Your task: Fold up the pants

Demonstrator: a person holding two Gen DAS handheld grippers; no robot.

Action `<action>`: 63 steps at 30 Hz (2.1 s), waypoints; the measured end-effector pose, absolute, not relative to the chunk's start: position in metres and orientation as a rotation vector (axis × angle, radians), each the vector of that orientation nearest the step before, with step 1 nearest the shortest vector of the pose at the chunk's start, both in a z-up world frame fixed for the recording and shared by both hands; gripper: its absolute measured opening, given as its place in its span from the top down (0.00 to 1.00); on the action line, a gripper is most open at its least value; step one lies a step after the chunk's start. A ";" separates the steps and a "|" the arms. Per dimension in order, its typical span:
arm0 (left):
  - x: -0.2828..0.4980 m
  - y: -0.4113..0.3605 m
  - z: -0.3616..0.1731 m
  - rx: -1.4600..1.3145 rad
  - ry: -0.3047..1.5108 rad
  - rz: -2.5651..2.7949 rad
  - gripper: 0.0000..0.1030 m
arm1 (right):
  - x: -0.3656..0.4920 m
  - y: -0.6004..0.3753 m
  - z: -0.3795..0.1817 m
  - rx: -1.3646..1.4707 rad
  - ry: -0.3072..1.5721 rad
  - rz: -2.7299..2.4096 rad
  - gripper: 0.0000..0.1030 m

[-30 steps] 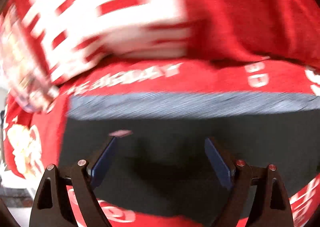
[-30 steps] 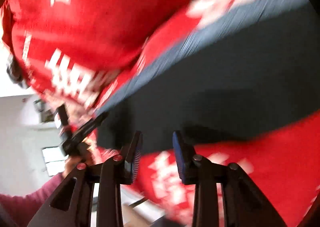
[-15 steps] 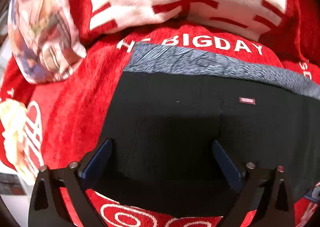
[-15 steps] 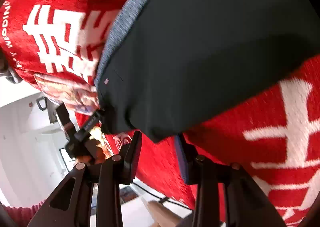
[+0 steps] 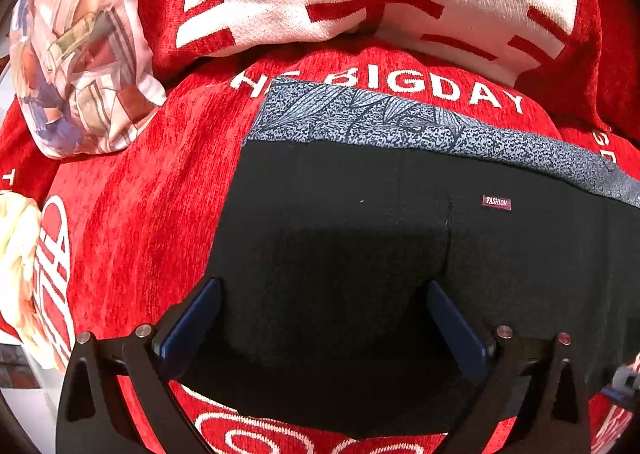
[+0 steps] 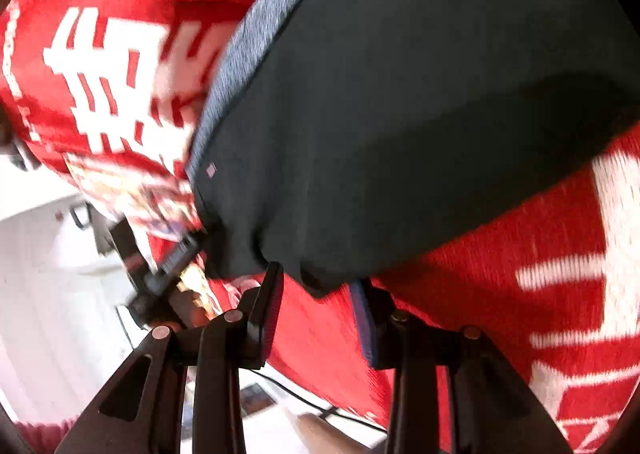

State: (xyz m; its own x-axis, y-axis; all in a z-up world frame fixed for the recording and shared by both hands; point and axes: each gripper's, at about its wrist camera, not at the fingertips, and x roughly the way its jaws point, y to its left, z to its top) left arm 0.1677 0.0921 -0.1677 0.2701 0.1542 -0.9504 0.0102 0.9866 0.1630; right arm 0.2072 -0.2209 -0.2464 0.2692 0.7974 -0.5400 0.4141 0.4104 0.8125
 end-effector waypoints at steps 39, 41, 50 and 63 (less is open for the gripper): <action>0.109 0.154 -0.168 -0.146 1.242 0.118 0.00 | 0.450 0.035 -0.146 -0.021 1.394 0.765 0.53; 0.104 0.157 -0.169 -0.160 1.230 0.118 0.00 | 0.453 0.053 -0.152 -0.082 1.404 0.782 0.53; 0.099 0.159 -0.166 -0.174 1.220 0.115 0.00 | 0.463 0.098 -0.173 -0.137 1.446 0.807 0.80; 0.097 0.160 -0.140 -0.083 1.254 0.125 0.00 | 0.464 0.074 -0.162 0.112 1.426 0.671 0.86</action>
State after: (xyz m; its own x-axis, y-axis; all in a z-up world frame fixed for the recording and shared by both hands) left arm 0.0969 0.1600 -0.1398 0.3058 0.0483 -0.9509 -0.1397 0.9902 0.0054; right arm 0.4637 0.0741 -0.1615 -0.0038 0.4891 -0.8722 -0.3600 0.8131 0.4575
